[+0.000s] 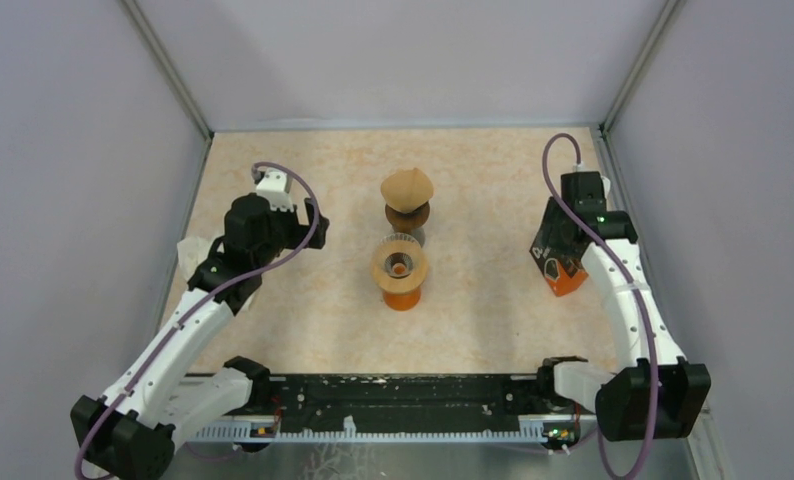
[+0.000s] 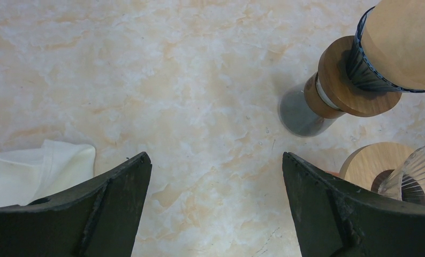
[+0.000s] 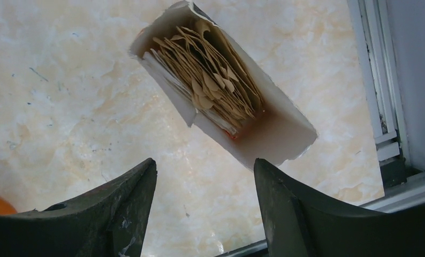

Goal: Place the coffee filter in the dripper
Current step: Adjust the coffee filter holder at the center of the board.

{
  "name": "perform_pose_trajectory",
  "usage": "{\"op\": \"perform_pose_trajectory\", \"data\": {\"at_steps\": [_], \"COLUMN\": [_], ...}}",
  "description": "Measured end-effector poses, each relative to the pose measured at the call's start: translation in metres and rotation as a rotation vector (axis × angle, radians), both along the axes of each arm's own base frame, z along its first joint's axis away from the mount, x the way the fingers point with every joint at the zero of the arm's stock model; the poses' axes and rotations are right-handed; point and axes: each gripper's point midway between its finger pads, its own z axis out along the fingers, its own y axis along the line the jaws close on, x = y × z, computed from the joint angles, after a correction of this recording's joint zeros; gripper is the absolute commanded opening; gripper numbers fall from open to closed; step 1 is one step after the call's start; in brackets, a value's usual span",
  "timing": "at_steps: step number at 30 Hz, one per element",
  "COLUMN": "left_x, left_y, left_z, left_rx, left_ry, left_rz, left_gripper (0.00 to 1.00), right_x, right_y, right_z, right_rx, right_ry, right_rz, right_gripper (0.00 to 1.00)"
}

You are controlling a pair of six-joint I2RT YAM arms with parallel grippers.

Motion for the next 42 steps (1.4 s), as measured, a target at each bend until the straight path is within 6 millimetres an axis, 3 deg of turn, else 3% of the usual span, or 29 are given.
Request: {"op": "perform_pose_trajectory", "data": {"at_steps": [8, 11, 17, 22, 42], "left_x": [0.0, 0.0, 0.0, 0.0, -0.001], "left_y": [0.002, 0.002, 0.002, 0.002, 0.002], "left_z": [-0.003, -0.003, -0.004, -0.005, -0.006], "left_rx": [0.008, 0.008, 0.009, 0.009, 0.01], "left_ry": [0.001, 0.002, 0.004, 0.004, 0.006], "left_rz": [0.008, 0.008, 0.008, 0.008, 0.008], "left_gripper": [0.97, 0.97, 0.97, 0.97, 0.97], "right_x": [0.006, 0.01, 0.017, 0.02, 0.04], "right_y": [-0.017, -0.018, -0.013, -0.008, 0.002], "right_z": [-0.026, -0.031, -0.037, -0.039, -0.039], "right_rx": [0.01, 0.018, 0.043, 0.069, 0.149], "right_ry": [0.045, 0.052, 0.057, 0.054, 0.023], "right_rz": [-0.045, -0.046, -0.028, -0.016, -0.062], "right_gripper": [0.61, 0.52, 0.23, 0.11, 0.01]}}
